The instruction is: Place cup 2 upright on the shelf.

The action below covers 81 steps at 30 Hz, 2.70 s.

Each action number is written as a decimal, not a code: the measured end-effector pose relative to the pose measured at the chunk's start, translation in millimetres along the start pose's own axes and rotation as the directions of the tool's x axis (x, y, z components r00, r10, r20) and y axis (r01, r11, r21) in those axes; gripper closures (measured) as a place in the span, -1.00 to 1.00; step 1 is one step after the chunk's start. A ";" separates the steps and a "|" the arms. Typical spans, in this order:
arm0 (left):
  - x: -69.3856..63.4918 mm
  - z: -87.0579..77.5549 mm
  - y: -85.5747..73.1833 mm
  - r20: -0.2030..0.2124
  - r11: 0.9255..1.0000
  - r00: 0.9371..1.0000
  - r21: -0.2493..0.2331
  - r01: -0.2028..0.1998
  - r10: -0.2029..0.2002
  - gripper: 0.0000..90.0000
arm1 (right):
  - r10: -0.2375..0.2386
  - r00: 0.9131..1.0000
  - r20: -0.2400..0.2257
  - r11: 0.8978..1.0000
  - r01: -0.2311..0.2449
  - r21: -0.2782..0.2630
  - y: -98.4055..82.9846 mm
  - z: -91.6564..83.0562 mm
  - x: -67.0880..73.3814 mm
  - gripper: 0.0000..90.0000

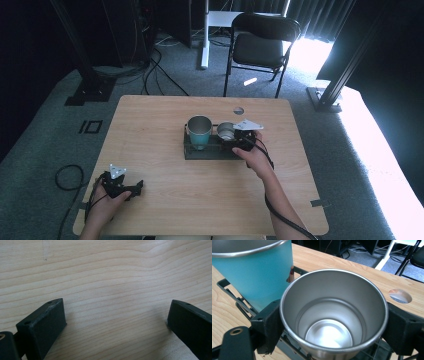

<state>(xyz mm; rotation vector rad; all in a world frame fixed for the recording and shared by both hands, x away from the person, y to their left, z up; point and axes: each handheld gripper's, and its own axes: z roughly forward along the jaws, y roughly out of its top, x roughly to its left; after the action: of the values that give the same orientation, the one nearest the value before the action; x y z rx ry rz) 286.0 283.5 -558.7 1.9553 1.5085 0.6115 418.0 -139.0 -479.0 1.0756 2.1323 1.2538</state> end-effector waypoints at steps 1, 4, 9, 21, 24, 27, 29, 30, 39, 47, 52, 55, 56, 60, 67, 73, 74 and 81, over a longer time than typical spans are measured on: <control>0.0 0.0 0.0 0.000 1.000 1.000 0.000 0.000 0.000 -0.94 | -0.003 1.000 0.005 1.000 0.003 0.007 0.2 -0.8 0.5 -0.72; 0.0 0.0 0.0 0.000 1.000 1.000 0.000 0.000 0.000 -0.94 | 0.005 1.000 0.013 1.000 -0.005 0.012 0.6 -5.0 0.1 -0.73; 0.0 0.0 0.0 0.000 1.000 1.000 0.000 0.000 0.000 -0.94 | 0.001 1.000 0.015 1.000 -0.002 0.009 -1.3 -13.4 -2.1 -0.74; 0.0 0.0 0.0 0.000 1.000 1.000 0.000 0.000 0.000 -0.94 | -0.027 1.000 0.007 1.000 0.027 -0.006 -10.5 -30.2 -6.6 -0.74; 0.0 0.0 0.0 0.000 1.000 1.000 0.000 0.000 0.000 -0.94 | -0.024 1.000 0.001 1.000 0.024 -0.008 -11.3 -32.7 -6.7 -0.74; 0.0 0.0 0.0 0.000 1.000 1.000 0.000 0.000 0.000 -0.94 | -0.020 1.000 0.000 1.000 0.020 -0.014 -13.2 -39.0 -7.0 -0.74; 0.0 0.0 0.0 0.000 1.000 1.000 0.000 0.000 0.000 -0.94 | -0.025 1.000 0.003 1.000 0.025 -0.013 -14.7 -41.8 -7.8 -0.74; 0.0 0.0 0.0 0.000 1.000 1.000 0.000 0.000 0.000 -0.94 | -0.020 1.000 0.006 1.000 0.020 -0.012 -15.6 -43.2 -8.5 -0.74; 0.0 0.0 0.0 0.000 1.000 1.000 0.000 0.000 0.000 -0.94 | -0.015 0.999 0.030 1.000 0.016 -0.010 -22.9 -56.4 -16.1 -0.74; 0.0 0.0 0.0 0.000 1.000 1.000 -0.001 0.000 0.000 -0.94 | -0.002 0.998 0.056 1.000 0.002 -0.006 -32.5 -67.6 -24.9 -0.74; 0.0 0.0 0.0 0.000 1.000 1.000 0.000 0.000 0.000 -0.94 | 0.014 0.997 0.075 1.000 -0.013 -0.008 -40.8 -77.0 -30.9 -0.74; 0.0 0.0 0.0 0.000 1.000 1.000 0.000 0.000 0.000 -0.94 | 0.026 0.996 0.085 1.000 -0.025 -0.006 -46.6 -80.8 -33.8 -0.74; 0.0 0.0 0.0 0.000 1.000 1.000 -0.001 0.000 0.000 -0.94 | 0.026 0.996 0.091 1.000 -0.026 -0.004 -48.9 -81.9 -34.8 -0.74; 0.0 0.0 0.0 0.000 1.000 1.000 -0.001 0.000 0.000 -0.94 | 0.039 0.994 0.102 0.999 -0.039 0.001 -58.8 -86.2 -38.4 -0.74; 0.0 0.0 0.0 0.000 1.000 1.000 0.000 0.000 0.000 -0.94 | 0.060 0.989 0.135 0.998 -0.063 0.017 -79.1 -94.1 -42.8 -0.74; 0.0 0.0 0.0 0.000 1.000 1.000 0.000 0.001 -0.001 -0.94 | 0.073 0.986 0.153 0.996 -0.079 0.037 -91.7 -97.1 -45.4 -0.74; 0.0 -0.1 0.0 0.000 1.000 1.000 0.000 0.000 0.000 -0.94 | 0.074 0.984 0.160 0.996 -0.082 0.046 -95.8 -98.0 -46.0 -0.74; 0.0 -0.1 0.0 0.000 1.000 1.000 0.000 0.000 0.000 -0.94 | 0.097 0.979 0.177 0.991 -0.112 0.078 -113.5 -102.4 -49.3 -0.74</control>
<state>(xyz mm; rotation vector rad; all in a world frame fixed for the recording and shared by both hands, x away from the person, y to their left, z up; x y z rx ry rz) 286.0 283.5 -558.6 1.9557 1.5082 0.6112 331.2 -264.9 -528.1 1.2995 2.0384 1.0779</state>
